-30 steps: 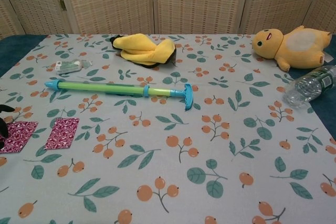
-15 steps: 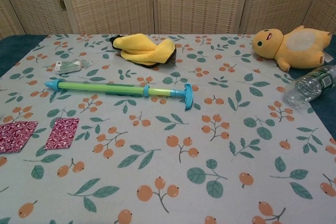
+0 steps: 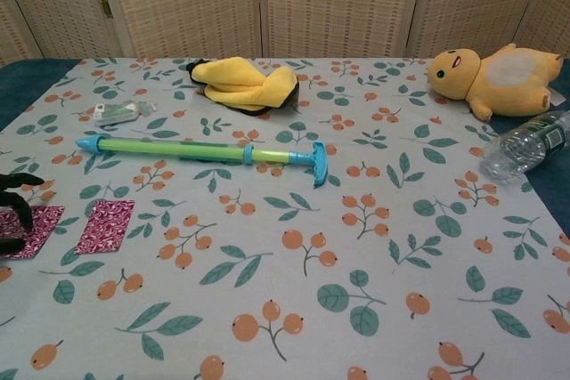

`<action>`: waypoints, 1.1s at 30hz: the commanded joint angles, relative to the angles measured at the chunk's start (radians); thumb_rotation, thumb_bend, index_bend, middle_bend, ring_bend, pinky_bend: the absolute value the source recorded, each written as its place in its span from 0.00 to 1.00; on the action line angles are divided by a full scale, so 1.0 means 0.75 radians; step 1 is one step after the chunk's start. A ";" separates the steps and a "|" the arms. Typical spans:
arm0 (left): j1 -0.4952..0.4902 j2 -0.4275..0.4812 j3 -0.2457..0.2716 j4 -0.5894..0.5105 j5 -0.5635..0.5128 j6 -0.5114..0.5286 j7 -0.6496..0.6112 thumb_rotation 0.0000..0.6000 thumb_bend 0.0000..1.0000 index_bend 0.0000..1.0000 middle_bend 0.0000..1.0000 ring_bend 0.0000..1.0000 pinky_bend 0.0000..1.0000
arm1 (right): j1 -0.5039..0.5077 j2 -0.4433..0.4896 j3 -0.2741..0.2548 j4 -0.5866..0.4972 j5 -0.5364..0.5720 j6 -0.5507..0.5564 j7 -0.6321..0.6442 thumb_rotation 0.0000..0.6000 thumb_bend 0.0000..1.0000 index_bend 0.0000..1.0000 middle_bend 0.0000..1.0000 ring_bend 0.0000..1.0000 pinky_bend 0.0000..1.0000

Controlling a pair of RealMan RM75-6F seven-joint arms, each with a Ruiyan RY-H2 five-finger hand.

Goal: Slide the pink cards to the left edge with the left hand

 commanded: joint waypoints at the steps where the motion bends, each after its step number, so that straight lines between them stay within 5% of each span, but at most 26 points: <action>1: -0.004 -0.006 0.000 0.004 -0.010 -0.011 0.010 0.21 0.12 0.34 0.00 0.00 0.00 | 0.000 -0.001 0.000 0.001 0.000 -0.001 0.001 1.00 0.33 0.00 0.00 0.00 0.00; 28: 0.062 0.042 0.006 0.038 -0.033 0.037 -0.091 0.21 0.12 0.34 0.00 0.00 0.00 | 0.004 0.000 0.000 -0.012 -0.014 0.004 -0.012 1.00 0.33 0.00 0.00 0.00 0.00; 33: 0.052 0.032 -0.018 0.026 0.006 0.066 -0.137 0.38 0.12 0.31 0.00 0.00 0.00 | 0.001 0.004 0.000 -0.013 -0.017 0.010 -0.009 1.00 0.33 0.00 0.00 0.00 0.00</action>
